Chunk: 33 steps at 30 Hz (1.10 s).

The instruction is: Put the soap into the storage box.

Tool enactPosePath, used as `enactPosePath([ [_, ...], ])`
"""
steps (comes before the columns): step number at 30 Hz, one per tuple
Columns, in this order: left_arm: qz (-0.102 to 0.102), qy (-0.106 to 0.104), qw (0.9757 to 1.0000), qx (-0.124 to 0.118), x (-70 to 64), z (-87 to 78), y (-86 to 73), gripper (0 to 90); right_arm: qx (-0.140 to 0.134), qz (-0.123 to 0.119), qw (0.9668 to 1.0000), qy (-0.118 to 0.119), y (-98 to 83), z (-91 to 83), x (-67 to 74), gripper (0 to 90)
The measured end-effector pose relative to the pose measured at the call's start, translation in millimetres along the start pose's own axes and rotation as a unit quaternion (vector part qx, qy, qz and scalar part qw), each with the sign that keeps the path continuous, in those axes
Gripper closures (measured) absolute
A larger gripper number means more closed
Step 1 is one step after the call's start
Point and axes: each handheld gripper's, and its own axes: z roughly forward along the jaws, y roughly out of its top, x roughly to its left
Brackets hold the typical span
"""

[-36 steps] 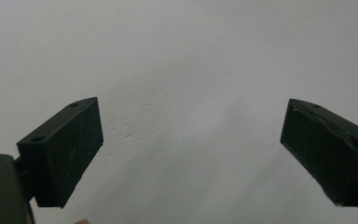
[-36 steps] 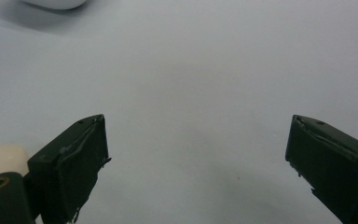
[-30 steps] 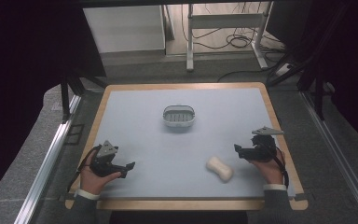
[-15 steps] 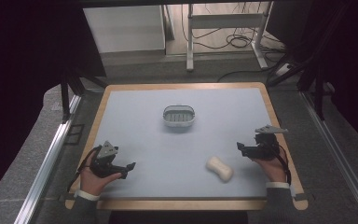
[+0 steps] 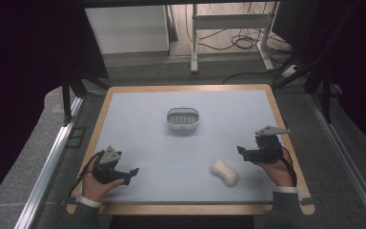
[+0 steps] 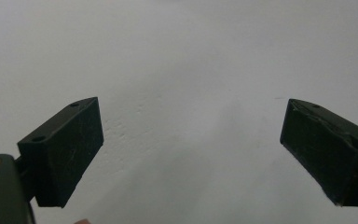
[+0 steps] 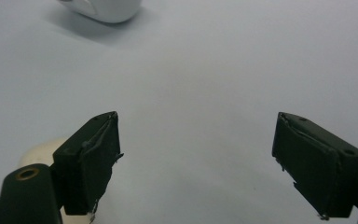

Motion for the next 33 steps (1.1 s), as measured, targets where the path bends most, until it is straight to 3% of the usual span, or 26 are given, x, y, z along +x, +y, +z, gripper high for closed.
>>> enactPosePath([
  [3,0.001,-0.002,1.0000,0.004,-0.1,2.6,0.3,6.4,0.011,-0.016,0.9997,0.014,2.7,-1.6,5.5,15.8],
  [12,-0.001,-0.001,1.0000,0.003,0.8,1.3,0.0,6.3,0.031,-0.043,0.9984,0.019,6.2,-6.6,14.2,15.8],
  [18,0.002,-0.002,1.0000,0.006,0.1,2.7,-0.3,6.3,0.034,-0.047,0.9979,0.030,7.6,-4.1,19.2,15.8],
  [23,0.002,-0.001,1.0000,0.008,0.9,3.9,-1.0,6.3,0.051,-0.064,0.9956,0.044,9.1,-0.6,28.4,16.8],
  [33,0.002,-0.002,1.0000,0.005,0.0,4.2,-0.9,6.4,0.079,-0.071,0.9922,0.065,8.0,7.6,37.5,17.6],
])
